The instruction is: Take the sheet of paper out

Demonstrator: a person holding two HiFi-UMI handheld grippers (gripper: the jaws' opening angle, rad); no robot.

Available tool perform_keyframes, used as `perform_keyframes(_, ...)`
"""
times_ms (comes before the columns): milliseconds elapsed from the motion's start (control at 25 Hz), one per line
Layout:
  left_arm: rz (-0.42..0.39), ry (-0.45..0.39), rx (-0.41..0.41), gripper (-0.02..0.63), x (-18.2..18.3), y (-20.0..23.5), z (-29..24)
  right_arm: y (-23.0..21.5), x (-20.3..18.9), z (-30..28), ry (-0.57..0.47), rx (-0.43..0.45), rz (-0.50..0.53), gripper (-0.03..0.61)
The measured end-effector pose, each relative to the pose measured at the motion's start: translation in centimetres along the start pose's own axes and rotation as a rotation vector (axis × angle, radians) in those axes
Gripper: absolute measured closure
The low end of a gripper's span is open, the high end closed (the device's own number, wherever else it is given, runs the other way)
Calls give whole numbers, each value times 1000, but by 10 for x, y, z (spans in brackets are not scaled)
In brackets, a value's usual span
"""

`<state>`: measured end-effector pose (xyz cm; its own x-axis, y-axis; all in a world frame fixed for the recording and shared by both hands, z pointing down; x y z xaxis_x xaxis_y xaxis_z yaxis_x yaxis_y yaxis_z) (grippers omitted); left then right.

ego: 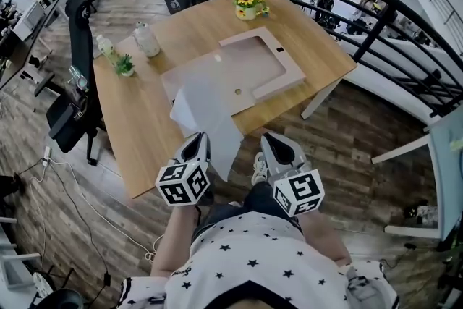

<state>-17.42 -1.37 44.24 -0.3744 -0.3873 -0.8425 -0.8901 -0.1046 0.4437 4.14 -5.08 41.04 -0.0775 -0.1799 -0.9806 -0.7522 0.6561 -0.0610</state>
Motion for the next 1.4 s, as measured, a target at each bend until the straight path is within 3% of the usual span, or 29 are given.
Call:
perform_keyframes(480, -24, -58, -50, 606, -14, -31, 52, 16, -1, 40, -33, 10, 33, 571)
perform_keyframes(1400, -40, -68, -63, 606, -9, -38, 61, 23, 0, 44, -38, 18, 55, 572)
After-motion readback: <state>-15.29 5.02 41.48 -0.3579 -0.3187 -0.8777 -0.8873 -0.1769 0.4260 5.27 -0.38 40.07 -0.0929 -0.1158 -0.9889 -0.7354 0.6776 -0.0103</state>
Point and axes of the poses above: the fingertips, and each gripper's own axes: z backward along the fingers, y to its left, x out of its top, the point moved 7 cm from there along z, backward along the fingers, and after that the axes turned 9 degrees about -x, right-handed, at the moved point
